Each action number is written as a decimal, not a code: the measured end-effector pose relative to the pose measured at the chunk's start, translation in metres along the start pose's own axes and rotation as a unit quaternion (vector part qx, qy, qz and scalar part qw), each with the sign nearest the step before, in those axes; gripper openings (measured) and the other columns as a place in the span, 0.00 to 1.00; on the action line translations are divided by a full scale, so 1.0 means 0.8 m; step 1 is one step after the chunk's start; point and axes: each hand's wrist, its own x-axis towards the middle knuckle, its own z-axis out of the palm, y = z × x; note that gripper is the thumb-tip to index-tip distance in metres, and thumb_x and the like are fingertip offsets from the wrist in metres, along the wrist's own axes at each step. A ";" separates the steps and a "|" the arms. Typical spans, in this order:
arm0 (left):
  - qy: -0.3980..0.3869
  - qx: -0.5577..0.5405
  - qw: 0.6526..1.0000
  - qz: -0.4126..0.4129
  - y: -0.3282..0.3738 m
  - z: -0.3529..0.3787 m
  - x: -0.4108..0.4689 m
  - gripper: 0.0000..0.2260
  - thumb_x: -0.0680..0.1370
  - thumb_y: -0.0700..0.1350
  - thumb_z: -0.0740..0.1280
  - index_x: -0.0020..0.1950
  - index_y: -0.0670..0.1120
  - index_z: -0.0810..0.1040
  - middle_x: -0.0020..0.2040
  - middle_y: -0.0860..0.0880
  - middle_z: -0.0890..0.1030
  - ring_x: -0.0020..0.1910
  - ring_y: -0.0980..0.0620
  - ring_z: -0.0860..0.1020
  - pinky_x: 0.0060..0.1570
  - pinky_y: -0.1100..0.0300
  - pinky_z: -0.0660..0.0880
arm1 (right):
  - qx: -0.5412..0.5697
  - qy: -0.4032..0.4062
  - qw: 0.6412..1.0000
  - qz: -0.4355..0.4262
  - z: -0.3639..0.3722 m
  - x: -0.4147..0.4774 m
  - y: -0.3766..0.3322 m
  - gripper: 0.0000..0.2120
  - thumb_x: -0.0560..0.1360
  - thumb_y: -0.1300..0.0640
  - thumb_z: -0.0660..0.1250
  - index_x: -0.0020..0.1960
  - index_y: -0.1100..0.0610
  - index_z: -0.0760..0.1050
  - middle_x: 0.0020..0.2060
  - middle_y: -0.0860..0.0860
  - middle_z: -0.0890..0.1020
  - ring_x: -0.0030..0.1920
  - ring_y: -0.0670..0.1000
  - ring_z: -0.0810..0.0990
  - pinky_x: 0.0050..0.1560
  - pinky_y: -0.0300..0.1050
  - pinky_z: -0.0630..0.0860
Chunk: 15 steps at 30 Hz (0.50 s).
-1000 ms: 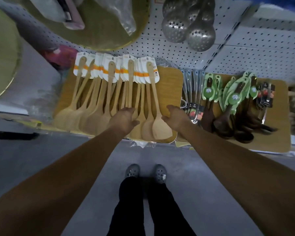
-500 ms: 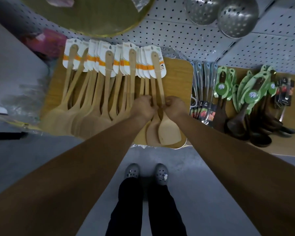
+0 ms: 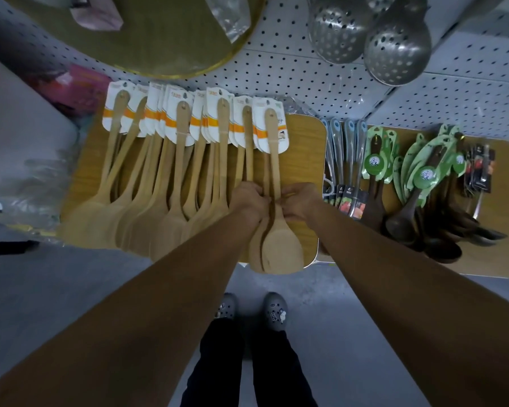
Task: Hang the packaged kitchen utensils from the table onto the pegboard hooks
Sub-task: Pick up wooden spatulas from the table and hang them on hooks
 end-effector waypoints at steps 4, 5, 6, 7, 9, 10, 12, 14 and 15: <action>-0.011 -0.027 0.999 -0.017 -0.001 -0.011 -0.016 0.13 0.76 0.43 0.70 0.60 0.43 0.80 0.61 0.46 0.81 0.60 0.49 0.78 0.50 0.66 0.70 | 0.046 -0.048 0.998 0.006 -0.029 -0.033 0.011 0.11 0.75 0.68 0.72 0.52 0.59 0.74 0.41 0.61 0.83 0.35 0.56 0.83 0.34 0.48 0.84; -0.014 -0.031 0.999 -0.011 -0.003 -0.016 -0.023 0.12 0.76 0.42 0.70 0.60 0.43 0.80 0.60 0.47 0.81 0.59 0.50 0.78 0.51 0.66 0.70 | 0.061 -0.055 0.997 0.005 -0.035 -0.043 0.015 0.11 0.75 0.68 0.72 0.52 0.59 0.74 0.43 0.61 0.83 0.35 0.56 0.84 0.34 0.48 0.84; -0.024 -0.037 0.999 -0.003 -0.007 -0.020 -0.032 0.11 0.77 0.42 0.70 0.58 0.43 0.81 0.58 0.47 0.81 0.56 0.51 0.78 0.51 0.66 0.70 | 0.073 -0.056 0.996 0.003 -0.040 -0.052 0.019 0.10 0.75 0.69 0.72 0.52 0.59 0.74 0.43 0.61 0.84 0.33 0.55 0.84 0.34 0.48 0.84; -0.035 -0.044 0.998 0.011 -0.012 -0.025 -0.041 0.09 0.76 0.41 0.70 0.56 0.44 0.82 0.56 0.48 0.82 0.53 0.52 0.78 0.51 0.65 0.70 | 0.083 -0.056 0.995 -0.002 -0.044 -0.062 0.023 0.10 0.75 0.68 0.72 0.51 0.59 0.74 0.42 0.60 0.84 0.32 0.54 0.85 0.33 0.47 0.84; -0.061 -0.056 0.996 0.043 -0.021 -0.035 -0.061 0.07 0.76 0.39 0.70 0.53 0.46 0.82 0.52 0.49 0.83 0.50 0.53 0.78 0.52 0.63 0.72 | 0.104 -0.052 0.993 -0.012 -0.052 -0.085 0.032 0.09 0.76 0.68 0.71 0.51 0.59 0.74 0.41 0.59 0.84 0.32 0.52 0.85 0.34 0.47 0.84; -0.073 -0.058 0.994 0.057 -0.026 -0.041 -0.070 0.07 0.75 0.38 0.71 0.52 0.47 0.82 0.50 0.50 0.83 0.50 0.53 0.79 0.53 0.63 0.73 | 0.115 -0.048 0.992 -0.021 -0.055 -0.096 0.037 0.09 0.76 0.68 0.71 0.52 0.60 0.74 0.42 0.58 0.84 0.33 0.52 0.85 0.36 0.47 0.84; -0.089 -0.056 0.991 0.079 -0.033 -0.052 -0.087 0.11 0.74 0.38 0.72 0.56 0.47 0.81 0.48 0.50 0.82 0.51 0.52 0.79 0.55 0.62 0.74 | 0.125 -0.035 0.991 -0.037 -0.062 -0.120 0.049 0.10 0.76 0.68 0.71 0.54 0.60 0.75 0.46 0.58 0.84 0.36 0.52 0.85 0.41 0.49 0.85; -0.100 -0.059 0.989 0.094 -0.031 -0.065 -0.108 0.15 0.74 0.38 0.73 0.60 0.47 0.80 0.48 0.50 0.82 0.51 0.52 0.80 0.56 0.60 0.76 | 0.133 -0.021 0.990 -0.046 -0.067 -0.146 0.060 0.13 0.75 0.70 0.71 0.57 0.62 0.76 0.51 0.60 0.84 0.42 0.56 0.85 0.48 0.54 0.84; -0.104 -0.064 0.987 0.101 -0.030 -0.072 -0.119 0.17 0.74 0.38 0.73 0.62 0.47 0.80 0.48 0.50 0.82 0.50 0.52 0.80 0.57 0.57 0.77 | 0.144 -0.012 0.988 -0.049 -0.069 -0.162 0.064 0.14 0.74 0.70 0.71 0.58 0.63 0.76 0.53 0.62 0.84 0.44 0.59 0.85 0.50 0.56 0.84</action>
